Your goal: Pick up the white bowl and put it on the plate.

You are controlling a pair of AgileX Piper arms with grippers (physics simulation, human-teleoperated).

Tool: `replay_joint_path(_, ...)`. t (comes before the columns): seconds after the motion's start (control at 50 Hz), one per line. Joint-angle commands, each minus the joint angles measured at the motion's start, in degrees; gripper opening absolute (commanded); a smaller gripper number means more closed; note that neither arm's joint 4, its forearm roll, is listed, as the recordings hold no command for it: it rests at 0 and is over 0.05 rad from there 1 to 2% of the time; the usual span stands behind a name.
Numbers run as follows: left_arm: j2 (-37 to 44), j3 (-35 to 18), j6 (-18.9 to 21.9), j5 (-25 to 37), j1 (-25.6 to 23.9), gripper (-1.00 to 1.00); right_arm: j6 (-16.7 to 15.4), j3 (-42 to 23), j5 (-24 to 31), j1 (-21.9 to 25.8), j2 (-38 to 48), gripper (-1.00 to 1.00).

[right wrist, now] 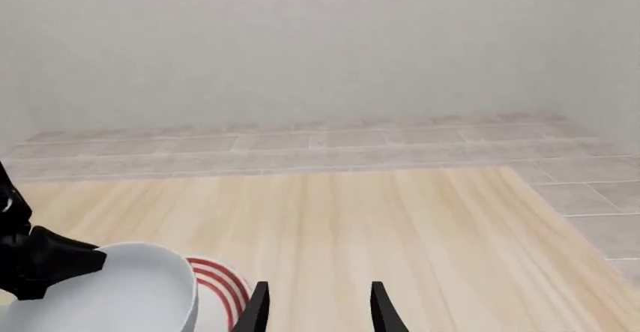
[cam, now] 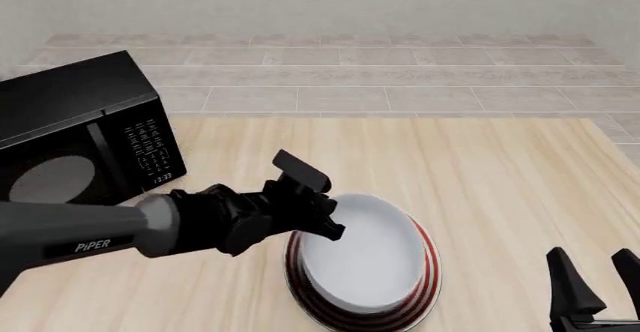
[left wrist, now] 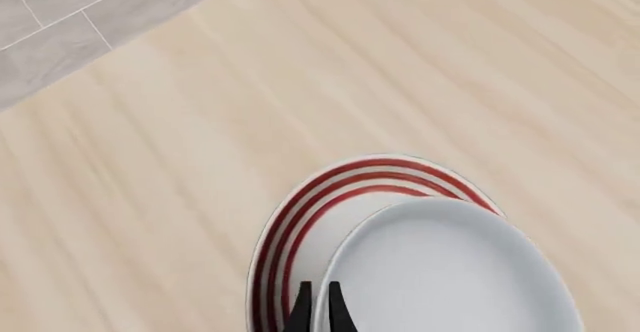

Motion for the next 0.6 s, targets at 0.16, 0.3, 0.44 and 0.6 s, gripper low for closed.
replay_joint_path(0.16, 3.14, -1.63, -0.70, -1.89, -1.51, -1.00, 0.38, 0.00, 0.17, -0.14, 0.00, 1.00)
replay_joint_path(0.3, 5.00, -0.19, -0.05, -4.93, -0.37, -1.00, 0.54, 0.00, 0.22, 0.02, 0.00, 1.00)
replay_joint_path(0.44, 7.04, -0.91, -0.01, -5.23, 0.70, -1.00, 0.67, 0.00, 0.52, 0.06, 0.00, 1.00)
replay_joint_path(0.6, 8.31, -1.43, 0.07, -5.53, 1.45, -1.00, 0.71, 0.00, 0.42, -0.01, 0.00, 1.00)
